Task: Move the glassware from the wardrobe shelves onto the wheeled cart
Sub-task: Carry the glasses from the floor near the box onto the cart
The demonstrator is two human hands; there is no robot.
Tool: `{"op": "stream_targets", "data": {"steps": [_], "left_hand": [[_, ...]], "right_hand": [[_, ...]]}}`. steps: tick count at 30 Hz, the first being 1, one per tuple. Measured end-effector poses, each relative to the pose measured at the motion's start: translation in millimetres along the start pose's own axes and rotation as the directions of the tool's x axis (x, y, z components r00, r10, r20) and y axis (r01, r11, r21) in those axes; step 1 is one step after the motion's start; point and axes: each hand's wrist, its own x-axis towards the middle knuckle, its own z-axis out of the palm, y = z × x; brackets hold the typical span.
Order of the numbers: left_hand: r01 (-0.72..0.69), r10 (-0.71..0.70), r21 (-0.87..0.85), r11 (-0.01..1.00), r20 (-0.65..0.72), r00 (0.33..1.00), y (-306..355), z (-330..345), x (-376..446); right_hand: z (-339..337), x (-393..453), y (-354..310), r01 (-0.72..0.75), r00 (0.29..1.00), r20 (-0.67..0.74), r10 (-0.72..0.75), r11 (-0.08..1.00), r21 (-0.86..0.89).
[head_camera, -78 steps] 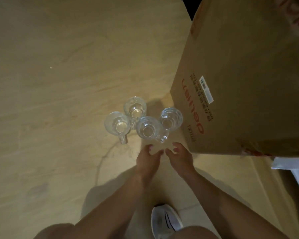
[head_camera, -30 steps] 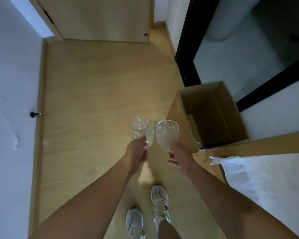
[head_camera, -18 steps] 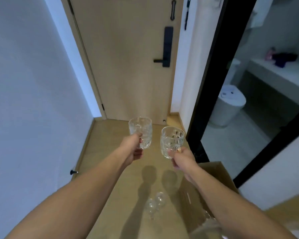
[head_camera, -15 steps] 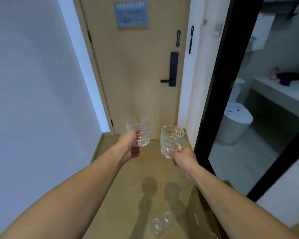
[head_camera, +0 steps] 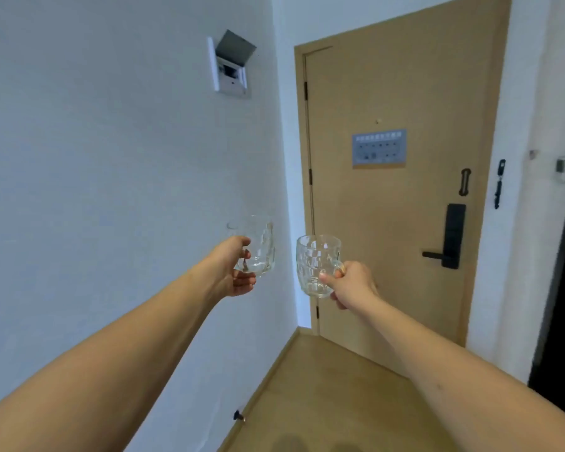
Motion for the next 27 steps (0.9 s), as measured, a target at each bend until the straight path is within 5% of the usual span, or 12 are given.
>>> {"op": "stream_targets", "data": {"steps": [12, 27], "left_hand": [[-0.005, -0.075, -0.161, 0.987, -0.488, 0.870, -52.2, -149.9, -111.5], [-0.083, -0.205, -0.276, 0.958, -0.853, 0.481, -152.2, -316.5, -389.6]], "right_hand": [[112.4, -65.8, -77.1, 0.199, 0.876, 0.404, -0.263, 0.960, 0.196], [213.6, -331.4, -188.7, 0.325, 0.465, 0.687, -0.558, 0.830, 0.454]]}}
